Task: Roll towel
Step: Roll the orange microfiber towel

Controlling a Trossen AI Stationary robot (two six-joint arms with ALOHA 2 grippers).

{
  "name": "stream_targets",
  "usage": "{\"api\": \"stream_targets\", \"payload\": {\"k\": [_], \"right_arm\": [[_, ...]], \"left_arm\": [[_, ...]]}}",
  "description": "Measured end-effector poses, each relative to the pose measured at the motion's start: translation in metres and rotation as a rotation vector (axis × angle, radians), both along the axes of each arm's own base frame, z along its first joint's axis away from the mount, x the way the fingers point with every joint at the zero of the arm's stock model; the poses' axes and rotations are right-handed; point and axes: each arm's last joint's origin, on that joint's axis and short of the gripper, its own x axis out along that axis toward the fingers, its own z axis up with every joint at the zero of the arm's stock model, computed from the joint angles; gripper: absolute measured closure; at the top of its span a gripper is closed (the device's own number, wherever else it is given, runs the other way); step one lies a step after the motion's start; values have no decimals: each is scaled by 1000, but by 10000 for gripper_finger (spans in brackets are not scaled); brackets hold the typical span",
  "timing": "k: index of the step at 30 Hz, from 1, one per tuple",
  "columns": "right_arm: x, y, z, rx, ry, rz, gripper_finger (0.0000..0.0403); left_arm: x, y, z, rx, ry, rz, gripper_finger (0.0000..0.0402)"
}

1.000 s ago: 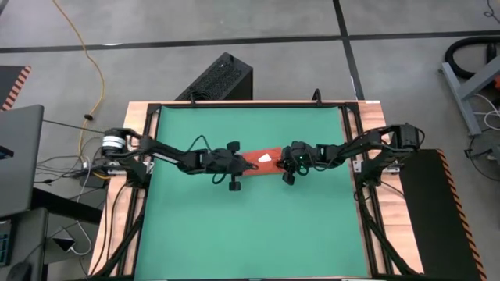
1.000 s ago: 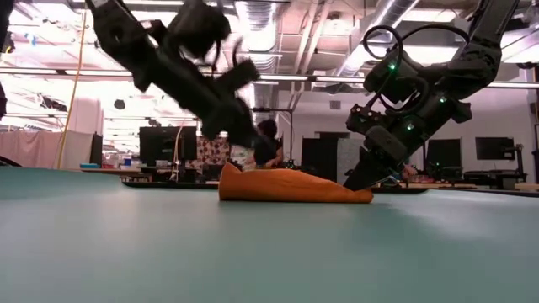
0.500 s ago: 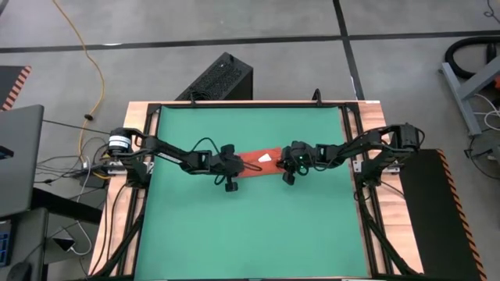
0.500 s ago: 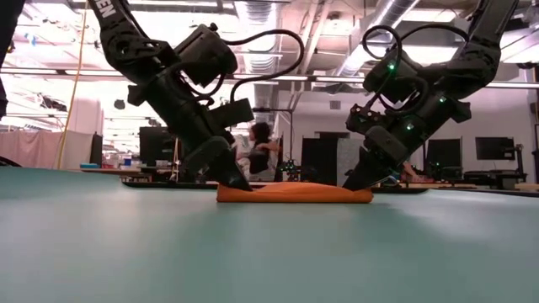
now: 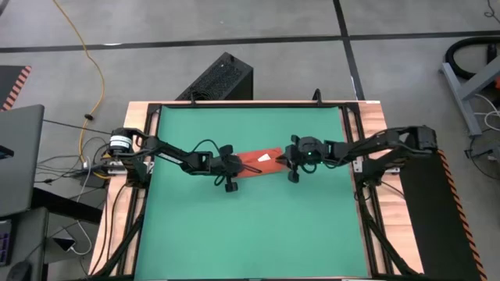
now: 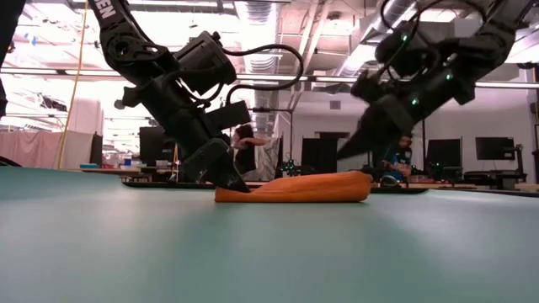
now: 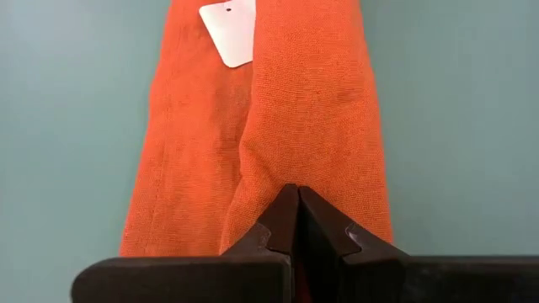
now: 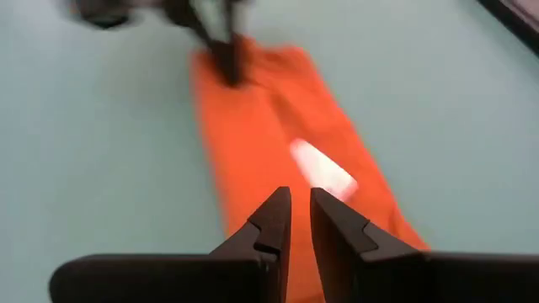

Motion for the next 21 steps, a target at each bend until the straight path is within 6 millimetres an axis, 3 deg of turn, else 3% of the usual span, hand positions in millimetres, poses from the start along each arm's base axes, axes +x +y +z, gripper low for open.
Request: {"api": "stream_targets", "payload": {"k": [4,9,18,21], "right_arm": [[-1,13,12,-76,-50,255,332],[0,22,6,-184,-3,329,312],[8,21,-23,-287,127,327,161],[11,22,-27,-371,155,289,140]], "left_arm": [[-4,0,-3,-7,-14,8,401],[-7,0,-6,-18,-11,20,401],[-7,-1,-7,-25,-9,13,401],[-7,-1,-7,-30,-9,7,401]]}}
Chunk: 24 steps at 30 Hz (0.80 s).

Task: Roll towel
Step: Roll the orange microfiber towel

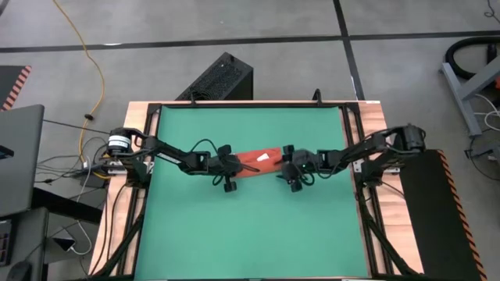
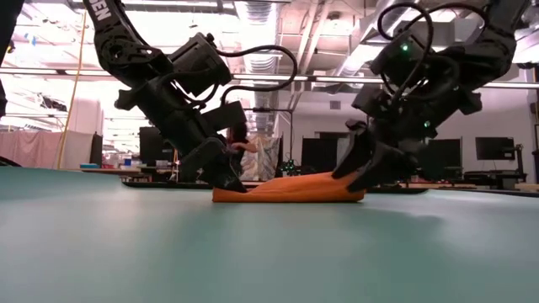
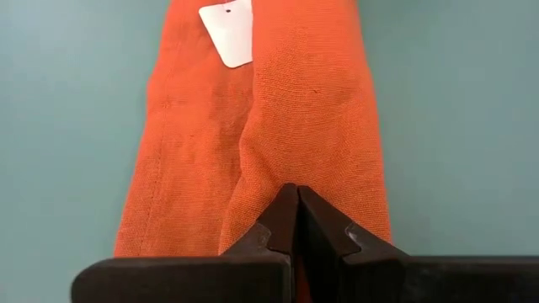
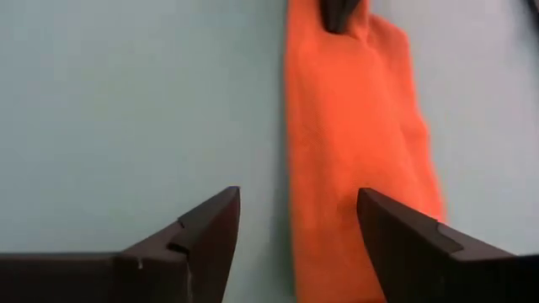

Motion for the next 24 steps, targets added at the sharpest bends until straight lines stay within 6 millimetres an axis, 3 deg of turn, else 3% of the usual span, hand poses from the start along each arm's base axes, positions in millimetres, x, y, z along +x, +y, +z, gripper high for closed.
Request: {"api": "stream_targets", "payload": {"k": [12,24], "right_arm": [[-4,-8,-5,-142,82,-58,137],[5,-15,-35,-161,132,-141,149]], "left_arm": [[0,0,0,2,3,-14,401],[0,0,0,4,6,-31,401]]}}
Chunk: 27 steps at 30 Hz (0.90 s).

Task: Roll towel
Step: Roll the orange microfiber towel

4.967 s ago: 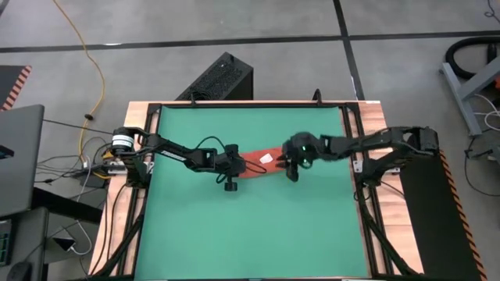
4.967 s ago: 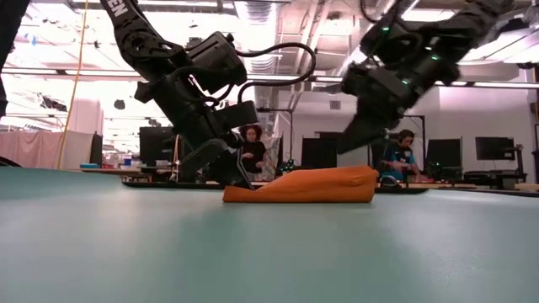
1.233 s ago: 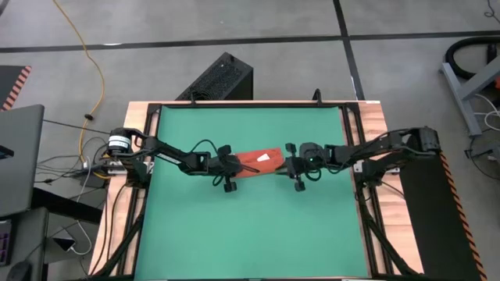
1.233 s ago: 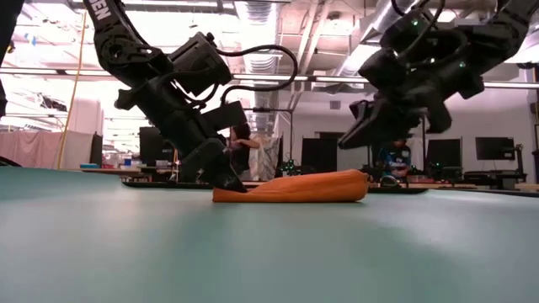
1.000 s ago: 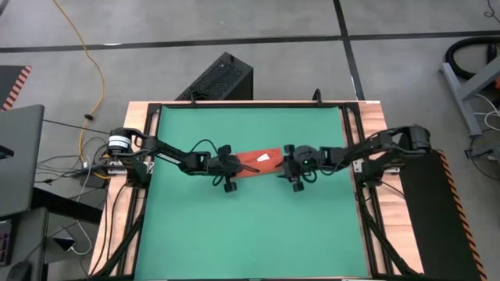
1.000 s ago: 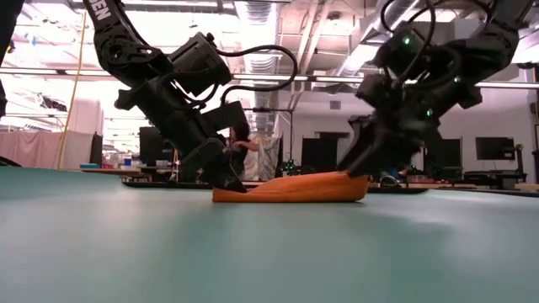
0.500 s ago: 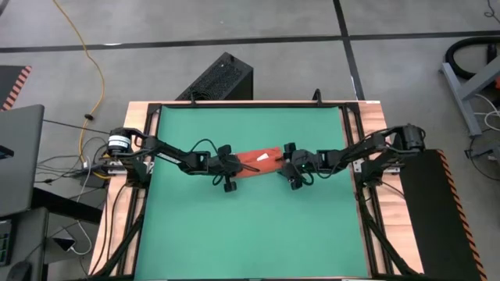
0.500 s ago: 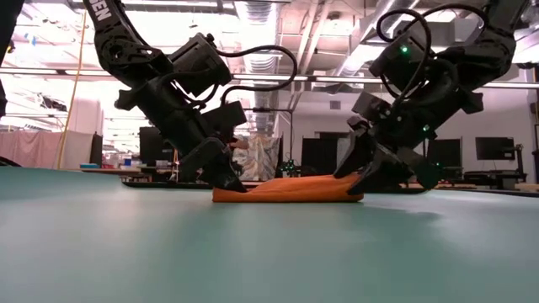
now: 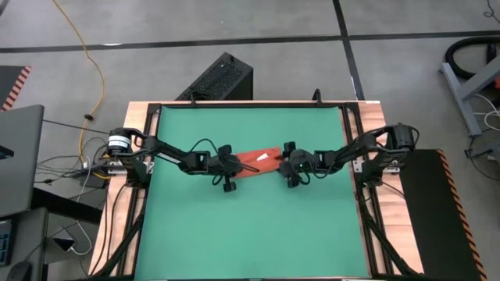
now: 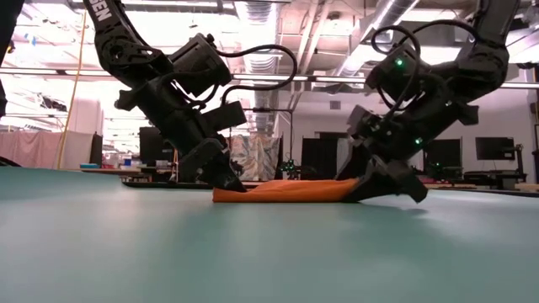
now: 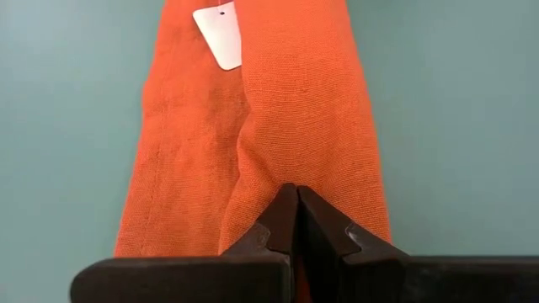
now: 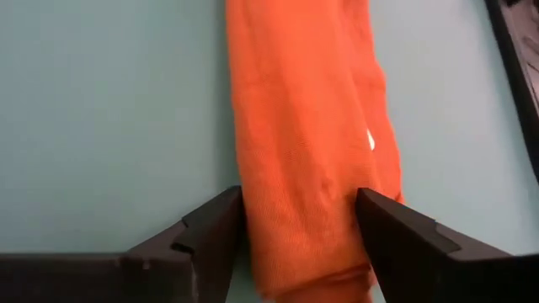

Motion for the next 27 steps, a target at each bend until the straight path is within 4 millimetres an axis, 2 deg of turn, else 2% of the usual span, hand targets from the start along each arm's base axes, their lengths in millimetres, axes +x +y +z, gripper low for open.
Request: {"api": "stream_targets", "payload": {"k": [3,11,14,17,21,27], "right_arm": [[-1,0,-4,-7,25,-52,184],[-3,2,-5,36,36,-73,325],[-4,2,-6,43,47,-86,363],[-5,3,-5,104,50,-92,368],[-5,3,2,270,86,-102,368],[0,-7,30,626,138,-203,368]], "left_arm": [[0,0,0,-3,1,-16,401],[0,-1,0,-22,-1,-25,401],[0,-1,0,-38,-5,-21,401],[0,-1,0,-59,-9,-21,401],[1,-3,0,-94,-17,-47,401],[1,-4,0,-128,-20,-73,402]]}}
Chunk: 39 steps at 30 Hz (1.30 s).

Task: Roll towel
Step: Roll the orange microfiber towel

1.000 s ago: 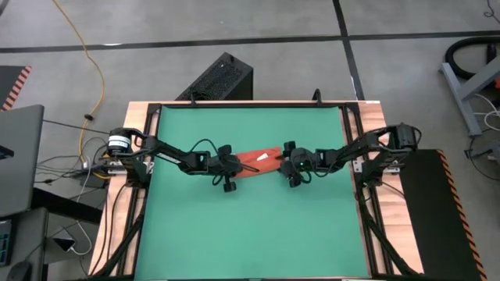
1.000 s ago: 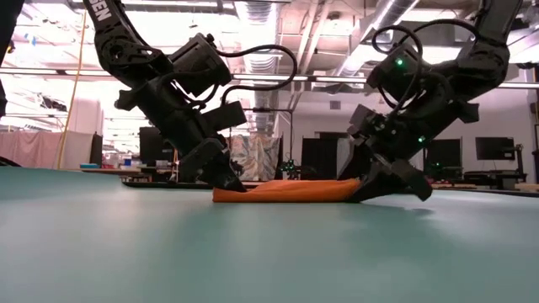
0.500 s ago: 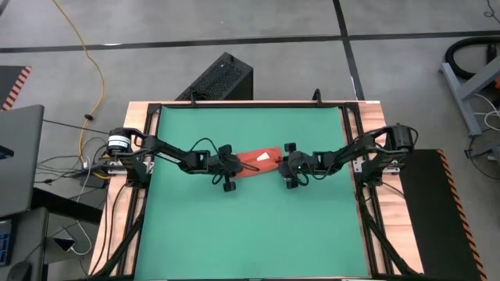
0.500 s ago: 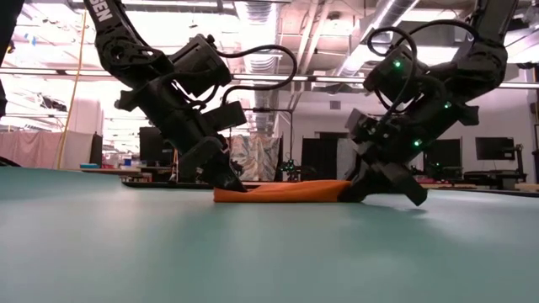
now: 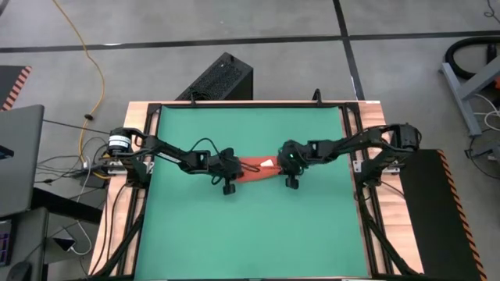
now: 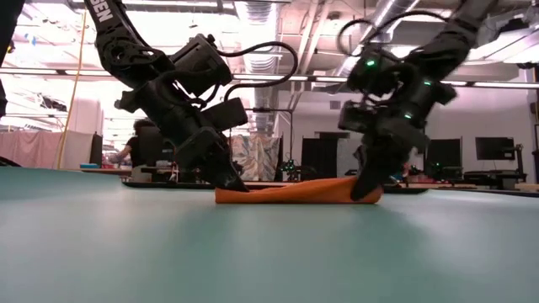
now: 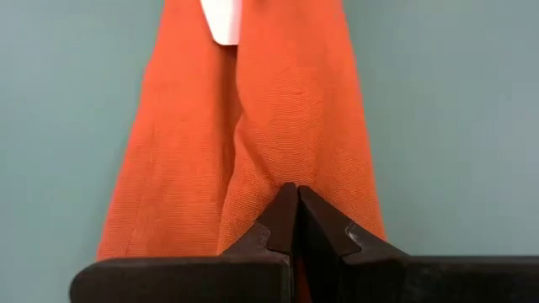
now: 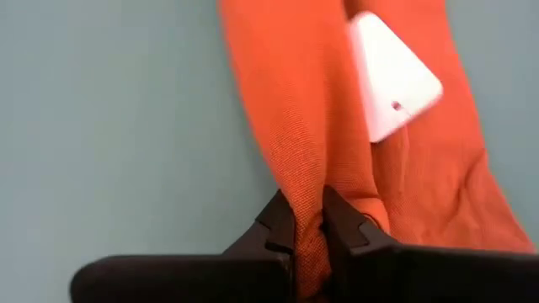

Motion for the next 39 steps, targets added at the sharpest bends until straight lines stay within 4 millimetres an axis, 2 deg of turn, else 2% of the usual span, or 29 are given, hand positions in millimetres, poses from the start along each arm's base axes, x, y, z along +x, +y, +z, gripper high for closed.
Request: {"api": "stream_targets", "payload": {"k": [9,12,17,23,29,33,39], "right_arm": [[18,-31,36,396,44,-211,368],[16,-42,44,470,70,-245,368],[8,-57,32,556,160,-327,368],[13,-60,12,663,201,-314,368],[9,-67,12,809,191,-299,368],[6,-73,10,907,204,-348,368],[5,-77,-3,915,257,-395,368]], "left_arm": [[3,-6,3,-190,-9,-91,401],[7,-7,6,-226,-20,-115,401],[12,-7,10,-223,-30,-127,401],[13,-8,12,-270,-20,-156,401],[12,-10,12,-340,-7,-179,401],[11,-12,11,-399,4,-215,401],[10,-13,11,-424,14,-219,402]]}}
